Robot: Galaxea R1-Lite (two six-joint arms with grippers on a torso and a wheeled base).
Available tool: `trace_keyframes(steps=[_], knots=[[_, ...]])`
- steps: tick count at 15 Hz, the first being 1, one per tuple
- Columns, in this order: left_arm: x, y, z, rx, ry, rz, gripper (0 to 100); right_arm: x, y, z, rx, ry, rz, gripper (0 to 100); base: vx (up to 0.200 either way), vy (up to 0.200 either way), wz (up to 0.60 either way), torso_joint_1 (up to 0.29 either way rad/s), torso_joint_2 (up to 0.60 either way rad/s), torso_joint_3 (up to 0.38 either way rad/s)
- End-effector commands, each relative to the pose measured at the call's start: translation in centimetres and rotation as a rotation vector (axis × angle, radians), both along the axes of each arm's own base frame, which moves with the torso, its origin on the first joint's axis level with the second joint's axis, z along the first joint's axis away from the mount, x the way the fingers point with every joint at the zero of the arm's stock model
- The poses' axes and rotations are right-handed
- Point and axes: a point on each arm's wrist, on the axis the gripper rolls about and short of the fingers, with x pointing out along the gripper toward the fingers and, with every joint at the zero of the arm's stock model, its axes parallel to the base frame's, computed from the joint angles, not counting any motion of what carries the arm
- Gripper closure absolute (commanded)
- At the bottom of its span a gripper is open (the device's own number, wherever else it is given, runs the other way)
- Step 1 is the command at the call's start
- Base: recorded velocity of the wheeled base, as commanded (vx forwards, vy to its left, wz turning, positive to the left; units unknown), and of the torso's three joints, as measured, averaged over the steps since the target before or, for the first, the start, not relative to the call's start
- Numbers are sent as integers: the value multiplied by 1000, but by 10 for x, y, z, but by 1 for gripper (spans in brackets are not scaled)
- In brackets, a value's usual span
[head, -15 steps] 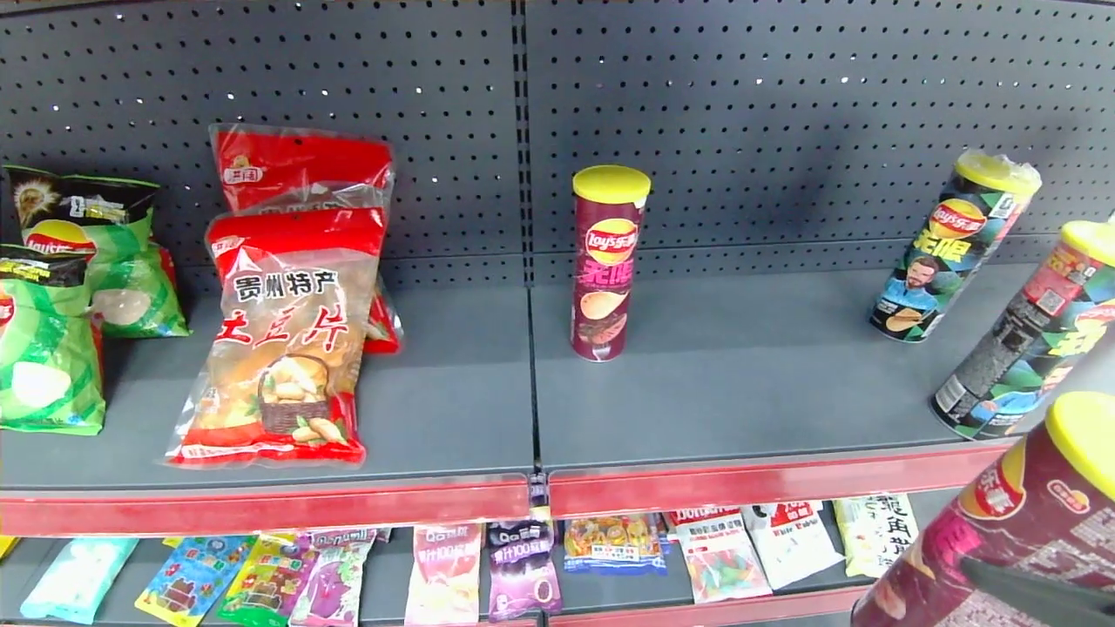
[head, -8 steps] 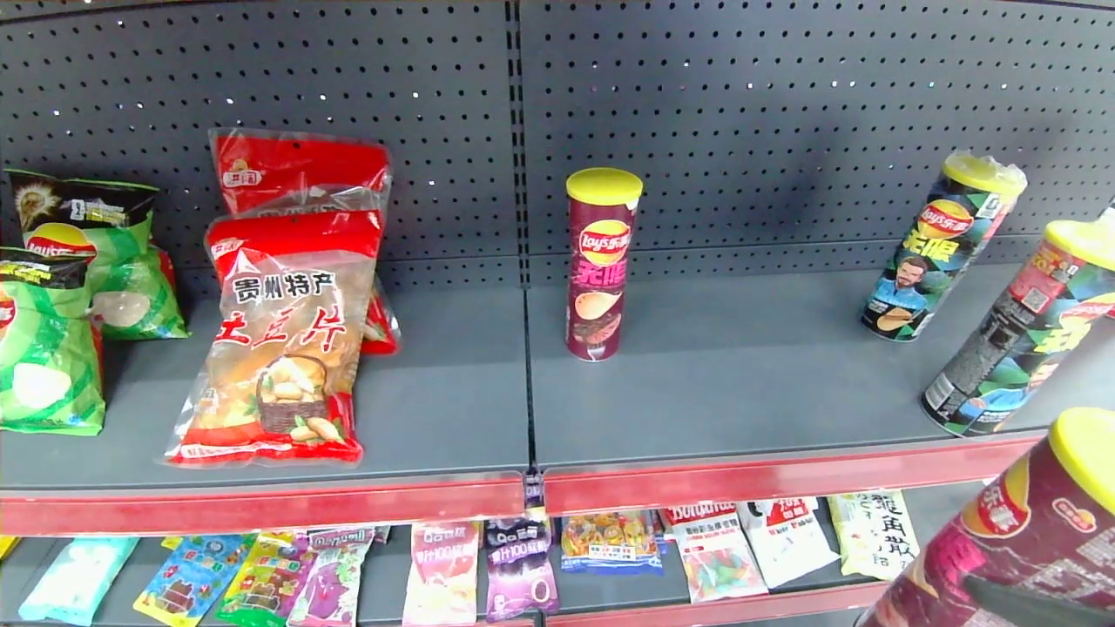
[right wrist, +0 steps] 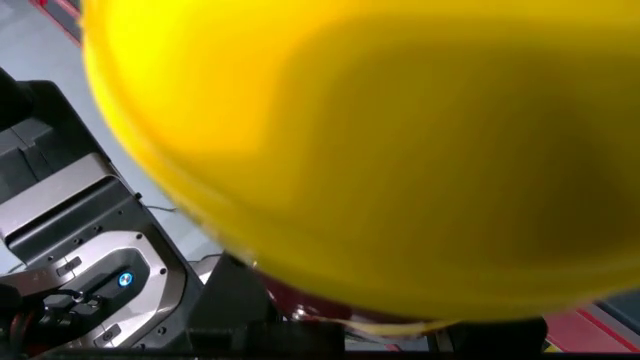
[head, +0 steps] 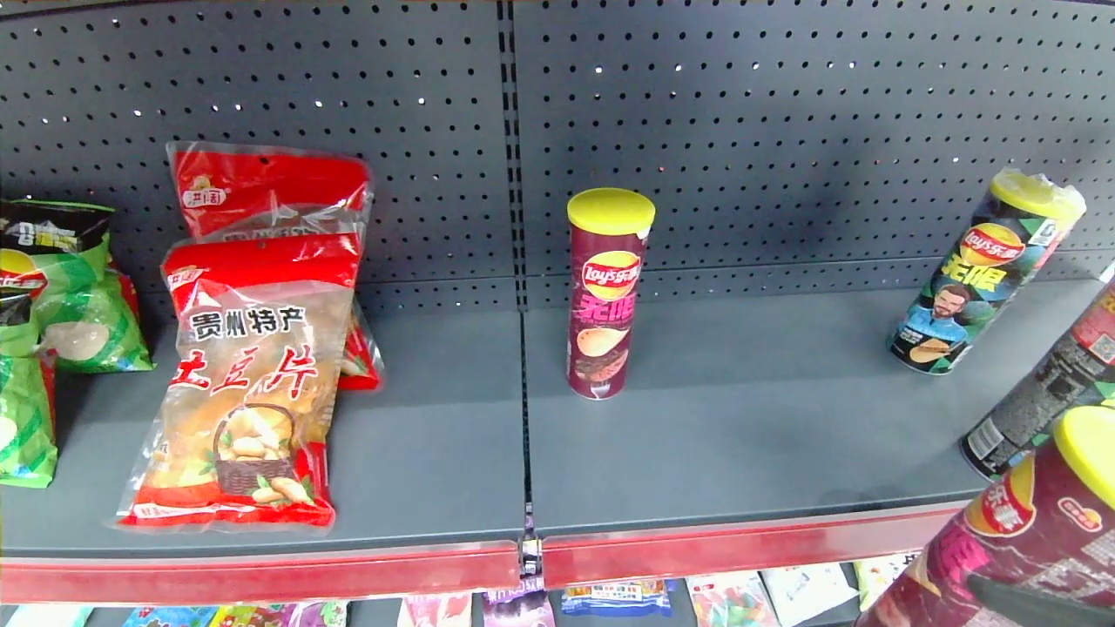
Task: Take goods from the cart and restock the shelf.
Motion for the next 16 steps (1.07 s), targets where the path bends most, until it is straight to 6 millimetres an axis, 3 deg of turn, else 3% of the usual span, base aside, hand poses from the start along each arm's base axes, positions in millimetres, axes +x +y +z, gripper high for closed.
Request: trace_keyframes(steps=[1,3,5,7,8,9,11,12,13,15,16], knots=[[5,-1,3,10,29,-22,0,0,0,-2,-3,5,3,100,0,0,0,0,0,0],[21,-5,18,-61,101,-145,0,-1,0,-3,-2,7,7,100,0,0,0,0,0,0],[58,-11,44,-138,171,-260,0,0,0,-2,-1,8,5,100,0,0,0,0,0,0],[103,-17,60,-157,230,-332,0,1,0,-1,1,6,0,100,0,0,0,0,0,0],[115,-23,64,-163,259,-389,0,0,0,0,6,5,-3,100,0,0,0,0,0,0],[153,-51,78,-268,379,-607,0,1,0,1,22,20,-10,100,0,0,0,0,0,0],[197,-90,94,-363,437,-710,0,2,1,2,51,49,-18,100,0,0,0,0,0,0],[208,-96,93,-369,443,-715,0,2,1,2,54,51,-20,100,0,0,0,0,0,0],[240,-114,91,-372,434,-756,0,1,1,3,58,47,-20,100,0,0,0,0,0,0],[248,-121,90,-373,435,-779,0,0,0,3,59,44,-21,100,0,0,0,0,0,0],[289,-148,89,-381,446,-867,0,0,0,5,64,36,-21,100,0,0,0,0,0,0]])
